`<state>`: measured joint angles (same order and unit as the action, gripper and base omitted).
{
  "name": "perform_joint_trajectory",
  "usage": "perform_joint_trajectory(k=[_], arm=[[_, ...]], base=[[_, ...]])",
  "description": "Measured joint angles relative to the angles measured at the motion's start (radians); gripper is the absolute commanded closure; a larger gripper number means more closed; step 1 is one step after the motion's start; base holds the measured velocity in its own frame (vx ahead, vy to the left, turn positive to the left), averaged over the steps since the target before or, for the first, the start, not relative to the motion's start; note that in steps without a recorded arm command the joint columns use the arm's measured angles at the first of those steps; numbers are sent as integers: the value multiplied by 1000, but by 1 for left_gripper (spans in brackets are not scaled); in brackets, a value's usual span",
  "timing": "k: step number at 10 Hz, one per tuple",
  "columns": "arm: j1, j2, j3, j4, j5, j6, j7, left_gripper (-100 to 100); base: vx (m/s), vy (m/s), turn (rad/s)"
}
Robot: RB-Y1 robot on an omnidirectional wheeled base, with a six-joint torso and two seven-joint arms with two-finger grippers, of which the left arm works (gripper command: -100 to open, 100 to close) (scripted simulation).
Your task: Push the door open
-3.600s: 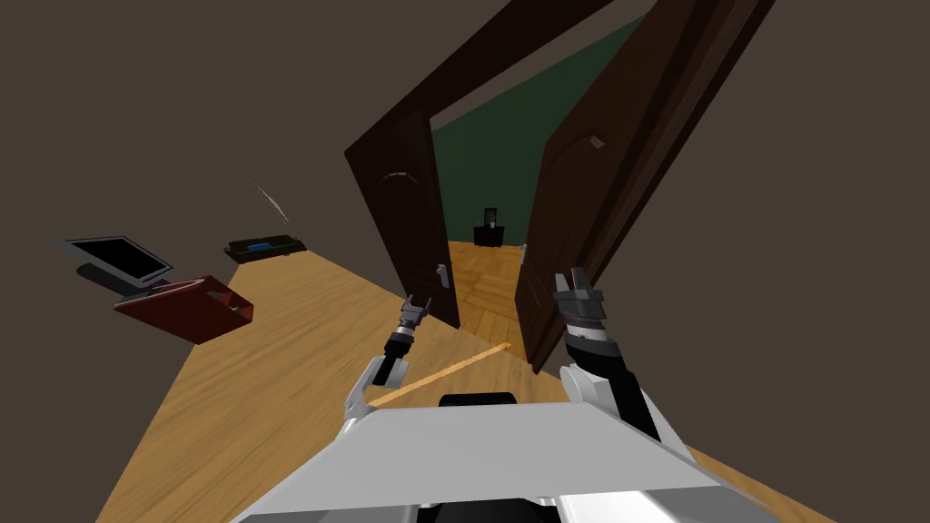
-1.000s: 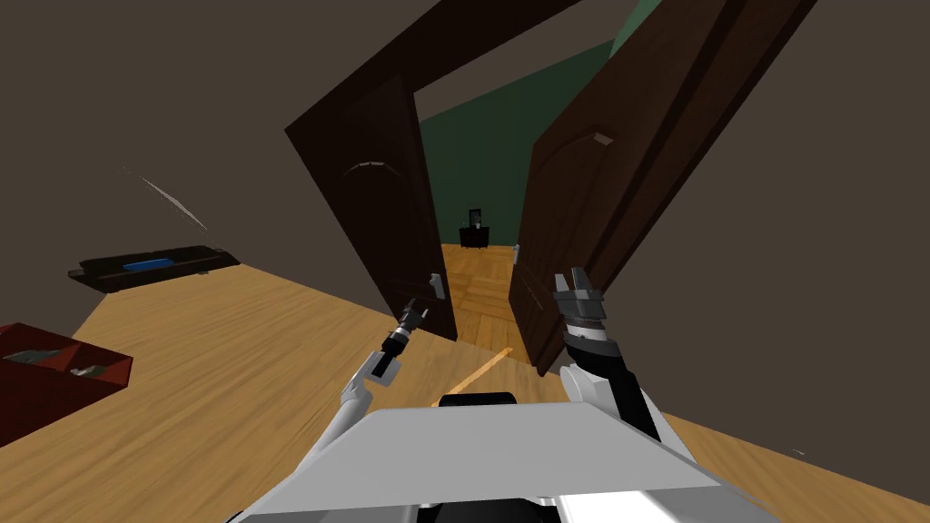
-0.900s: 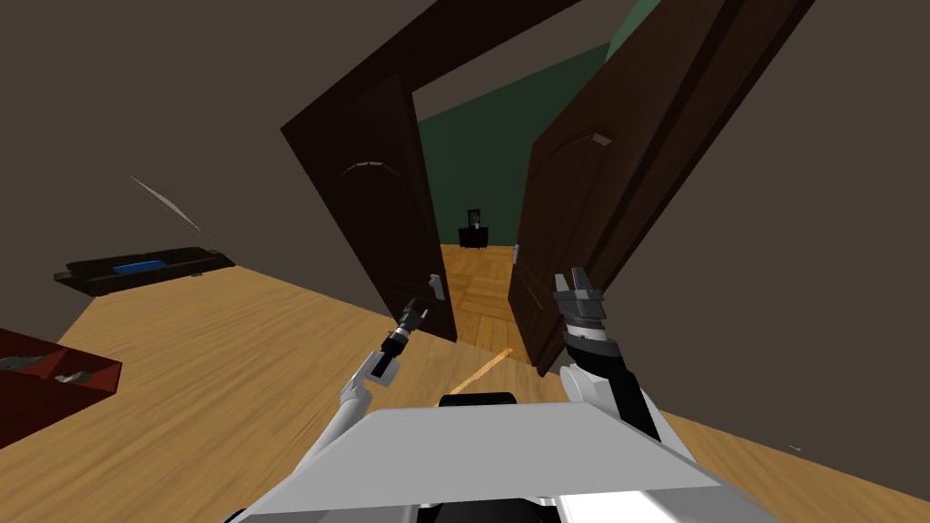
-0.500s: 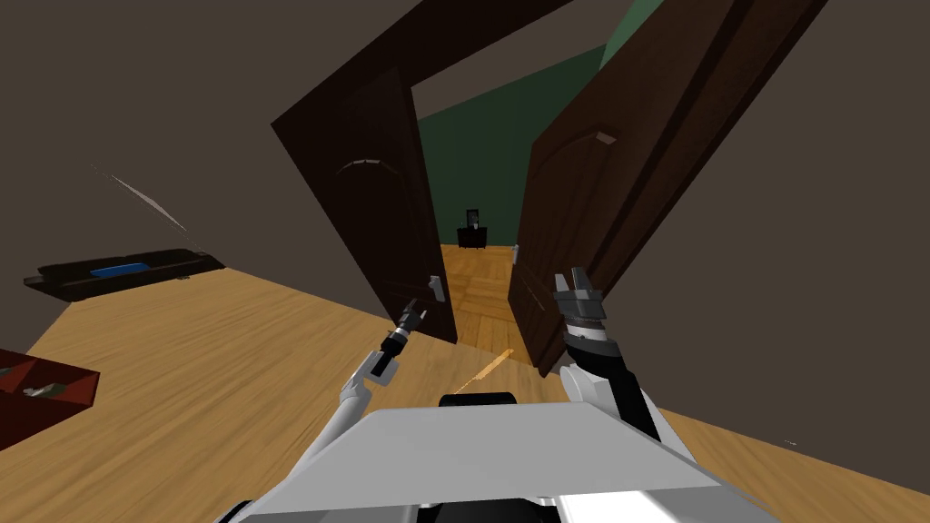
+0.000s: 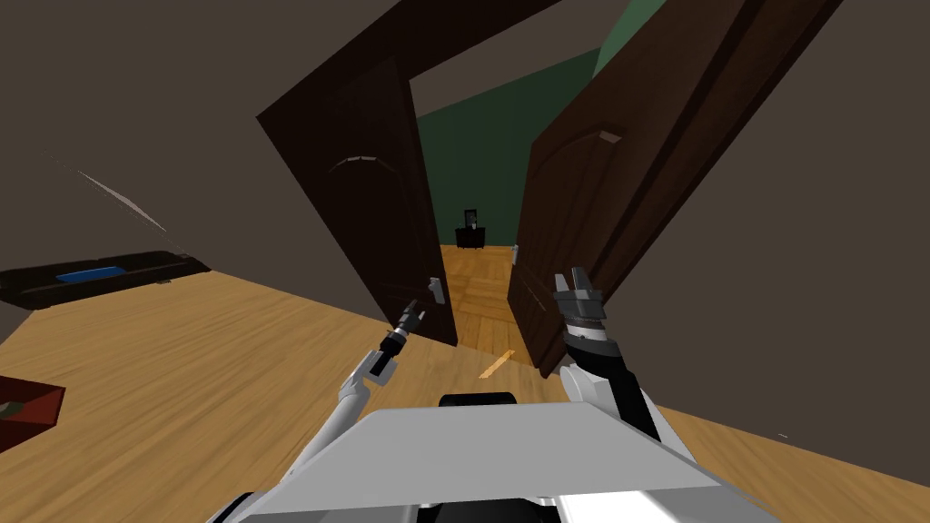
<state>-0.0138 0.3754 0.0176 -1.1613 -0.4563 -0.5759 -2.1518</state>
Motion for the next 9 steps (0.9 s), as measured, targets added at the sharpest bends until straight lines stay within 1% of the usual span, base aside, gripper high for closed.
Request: perform_joint_trajectory(k=[1,4,7,9], arm=[[-7,2,1,14,-4,-3,-25,-100],[-15,10,3,37,-18,-9,-97,-100],[-24,17,4,58,-28,-13,-154,-100],[-26,15,6,60,-28,-11,-159,-100]], base=[[50,47,-53],[41,43,-36],[26,33,-26],[161,-10,-36]])
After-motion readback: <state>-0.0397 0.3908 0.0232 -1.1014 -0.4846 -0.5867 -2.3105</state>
